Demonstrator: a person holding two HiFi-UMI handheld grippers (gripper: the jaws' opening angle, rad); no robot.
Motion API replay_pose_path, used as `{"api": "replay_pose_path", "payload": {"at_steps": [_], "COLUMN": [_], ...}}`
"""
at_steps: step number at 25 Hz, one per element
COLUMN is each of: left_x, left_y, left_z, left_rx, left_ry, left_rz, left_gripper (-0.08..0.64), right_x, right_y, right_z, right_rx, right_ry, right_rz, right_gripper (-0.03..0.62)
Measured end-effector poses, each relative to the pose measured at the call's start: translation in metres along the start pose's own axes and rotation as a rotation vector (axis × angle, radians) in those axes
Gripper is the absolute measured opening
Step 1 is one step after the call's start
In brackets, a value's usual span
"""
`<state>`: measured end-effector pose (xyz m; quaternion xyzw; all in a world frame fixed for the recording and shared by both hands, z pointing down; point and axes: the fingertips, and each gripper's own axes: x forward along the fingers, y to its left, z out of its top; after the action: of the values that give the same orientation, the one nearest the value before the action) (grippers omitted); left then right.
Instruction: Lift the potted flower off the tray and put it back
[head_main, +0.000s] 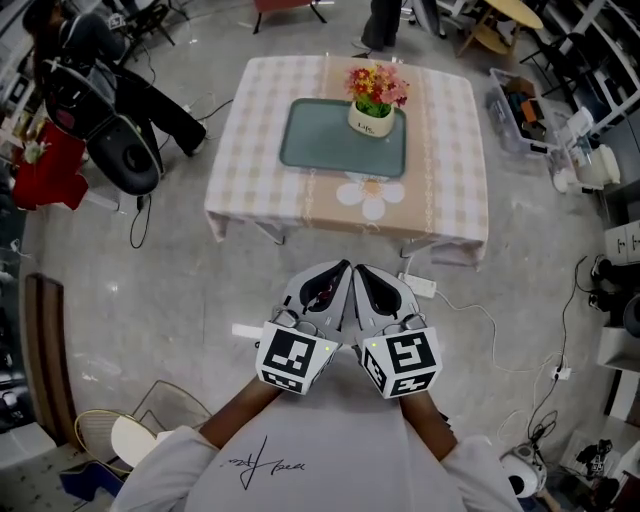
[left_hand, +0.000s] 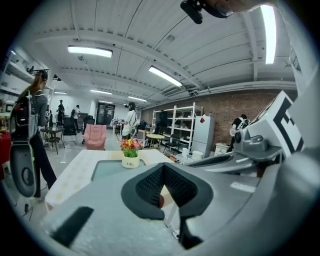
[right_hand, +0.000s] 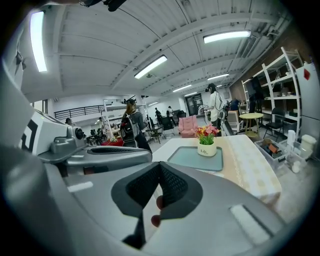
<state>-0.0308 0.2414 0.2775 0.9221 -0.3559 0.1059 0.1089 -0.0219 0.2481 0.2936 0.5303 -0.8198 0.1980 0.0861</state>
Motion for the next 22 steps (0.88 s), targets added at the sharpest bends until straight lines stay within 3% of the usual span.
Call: {"api": "replay_pose_path", "payload": {"at_steps": [11,22], "left_x": [0.037,0.074], "left_y": [0.056,0.097], "left_z": [0.021,0.039], "left_rx": [0.014,0.043], "left_ry": [-0.003,-0.024], "left_rz": [-0.047,-0.100], "left_gripper": [-0.003,-0.003], "right_x": [0.062,0.110], "right_y": [-0.015,-0.036], "right_z": [0.031,0.056], "right_rx": [-0.023,-0.014], "right_ry": [0.030,0.010], "right_rz": [0.022,-0.037], "right_gripper": [0.003,0.003]}}
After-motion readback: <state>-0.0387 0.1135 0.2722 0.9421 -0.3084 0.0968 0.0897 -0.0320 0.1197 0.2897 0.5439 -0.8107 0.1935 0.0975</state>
